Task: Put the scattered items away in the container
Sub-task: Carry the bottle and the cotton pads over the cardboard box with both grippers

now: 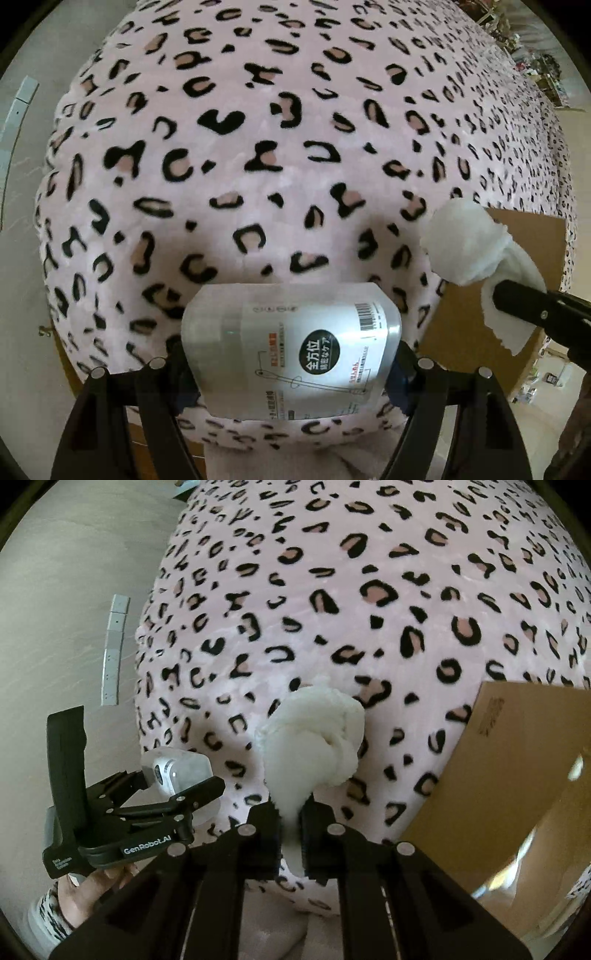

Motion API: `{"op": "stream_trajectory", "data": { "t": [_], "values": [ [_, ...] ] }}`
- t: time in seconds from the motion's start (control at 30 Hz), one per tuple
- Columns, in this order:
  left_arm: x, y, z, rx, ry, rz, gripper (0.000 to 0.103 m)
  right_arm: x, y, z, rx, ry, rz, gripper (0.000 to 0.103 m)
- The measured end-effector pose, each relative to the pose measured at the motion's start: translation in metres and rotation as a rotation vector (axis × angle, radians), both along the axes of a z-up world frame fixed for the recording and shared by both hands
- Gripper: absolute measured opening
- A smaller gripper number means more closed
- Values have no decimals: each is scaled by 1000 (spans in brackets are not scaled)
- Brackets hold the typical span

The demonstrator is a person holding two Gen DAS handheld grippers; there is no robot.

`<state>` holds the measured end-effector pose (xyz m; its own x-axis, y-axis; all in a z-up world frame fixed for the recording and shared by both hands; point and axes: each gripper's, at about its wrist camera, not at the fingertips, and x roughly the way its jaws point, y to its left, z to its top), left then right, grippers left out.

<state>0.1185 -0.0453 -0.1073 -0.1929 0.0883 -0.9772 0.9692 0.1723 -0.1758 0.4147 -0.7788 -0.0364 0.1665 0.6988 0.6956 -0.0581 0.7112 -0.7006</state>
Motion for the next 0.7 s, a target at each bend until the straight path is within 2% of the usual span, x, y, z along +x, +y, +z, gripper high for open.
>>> {"op": "stream_trajectory", "data": {
  "t": [0.23,0.7],
  "values": [
    [-21,27,25,-33,1,-18,81,37,-14,-32,3,-47,94,8],
    [-59,64,63,-113,-11,-161,81,88,-17,-67,26,-119,350,9]
  ]
}}
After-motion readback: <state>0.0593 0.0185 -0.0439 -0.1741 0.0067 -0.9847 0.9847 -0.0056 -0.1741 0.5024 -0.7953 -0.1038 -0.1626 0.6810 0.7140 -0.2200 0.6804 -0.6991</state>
